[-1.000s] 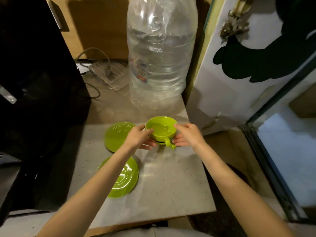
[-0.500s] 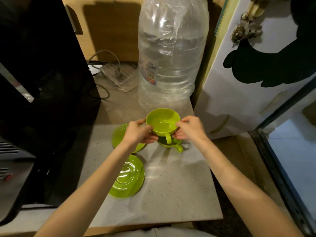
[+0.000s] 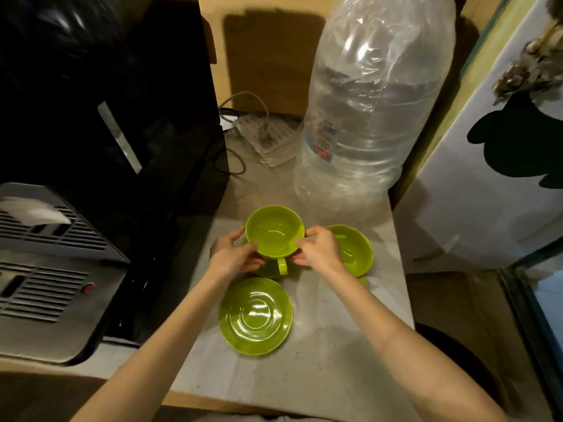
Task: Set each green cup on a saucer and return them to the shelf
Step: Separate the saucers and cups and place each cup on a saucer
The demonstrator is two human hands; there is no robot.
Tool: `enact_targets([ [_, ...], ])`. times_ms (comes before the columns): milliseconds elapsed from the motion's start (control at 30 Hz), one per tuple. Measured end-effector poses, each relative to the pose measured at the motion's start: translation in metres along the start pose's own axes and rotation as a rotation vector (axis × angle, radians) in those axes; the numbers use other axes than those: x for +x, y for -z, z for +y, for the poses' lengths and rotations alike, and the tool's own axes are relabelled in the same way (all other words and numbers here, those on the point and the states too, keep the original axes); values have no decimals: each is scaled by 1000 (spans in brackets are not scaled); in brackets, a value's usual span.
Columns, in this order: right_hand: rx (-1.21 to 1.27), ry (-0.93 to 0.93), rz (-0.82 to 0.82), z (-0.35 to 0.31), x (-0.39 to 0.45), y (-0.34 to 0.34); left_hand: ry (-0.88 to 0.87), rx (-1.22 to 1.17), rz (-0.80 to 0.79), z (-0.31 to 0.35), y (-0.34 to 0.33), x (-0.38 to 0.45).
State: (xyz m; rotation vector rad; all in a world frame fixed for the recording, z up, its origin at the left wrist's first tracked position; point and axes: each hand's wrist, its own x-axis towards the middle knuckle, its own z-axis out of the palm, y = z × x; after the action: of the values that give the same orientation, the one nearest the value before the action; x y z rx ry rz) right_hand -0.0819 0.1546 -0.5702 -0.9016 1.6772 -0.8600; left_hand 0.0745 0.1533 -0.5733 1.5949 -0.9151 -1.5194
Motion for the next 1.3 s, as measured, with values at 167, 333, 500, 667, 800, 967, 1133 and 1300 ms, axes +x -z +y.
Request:
enact_targets([
  [167, -135, -4, 22, 2, 3, -13, 20, 52, 51, -16, 5, 8],
  [333, -206, -10, 29, 4, 8, -14, 9, 84, 63, -20, 6, 11],
  [500, -222, -8, 34, 8, 8, -14, -11, 123, 65, -22, 6, 8],
  [667, -172, -34, 11, 7, 3, -10, -26, 138, 58, -23, 6, 4],
  [800, -120, -87, -32, 2, 1, -2, -115, 418, 161, -19, 9, -5],
  [967, -55, 18, 13, -5, 2, 31, -369, 593, 163, 2, -7, -32],
  [1133, 25, 58, 157, 0, 1, 76, -86, 308, -332, 12, -48, -56],
  [1300, -59, 115, 400, 30, -5, 111, 219, 216, -518, -1, -74, -57],
])
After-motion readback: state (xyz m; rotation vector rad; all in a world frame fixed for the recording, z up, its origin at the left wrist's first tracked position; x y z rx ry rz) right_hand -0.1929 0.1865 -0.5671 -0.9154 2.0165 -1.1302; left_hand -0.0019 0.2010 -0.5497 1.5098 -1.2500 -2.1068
